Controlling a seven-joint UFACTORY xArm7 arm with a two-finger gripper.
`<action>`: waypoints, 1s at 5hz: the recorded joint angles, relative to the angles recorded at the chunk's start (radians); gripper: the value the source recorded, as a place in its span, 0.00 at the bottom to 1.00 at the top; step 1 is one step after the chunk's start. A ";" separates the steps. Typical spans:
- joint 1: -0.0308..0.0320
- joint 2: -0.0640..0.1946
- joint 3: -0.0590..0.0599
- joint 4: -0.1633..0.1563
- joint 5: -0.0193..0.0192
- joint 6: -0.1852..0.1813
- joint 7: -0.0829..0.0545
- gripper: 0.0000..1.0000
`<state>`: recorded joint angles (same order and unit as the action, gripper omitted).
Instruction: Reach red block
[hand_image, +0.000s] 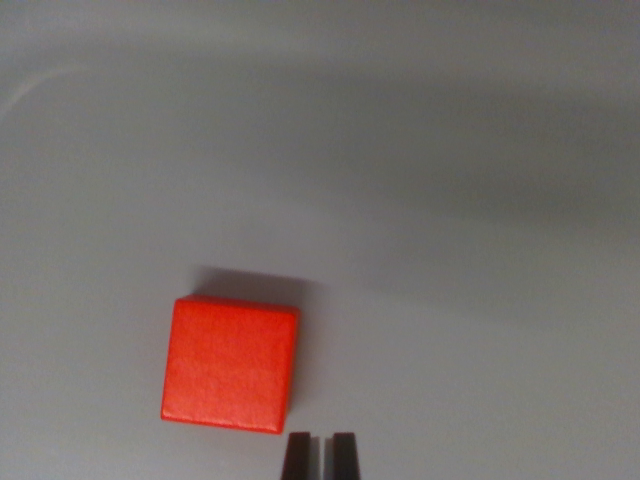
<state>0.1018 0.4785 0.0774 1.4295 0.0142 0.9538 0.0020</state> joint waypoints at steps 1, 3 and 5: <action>0.0000 0.000 0.000 0.000 0.0000 0.000 0.000 0.00; 0.0066 0.027 0.005 -0.006 -0.0015 -0.036 -0.002 0.00; 0.0124 0.052 0.010 -0.012 -0.0029 -0.069 -0.004 0.00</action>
<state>0.1142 0.5302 0.0873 1.4177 0.0113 0.8853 -0.0024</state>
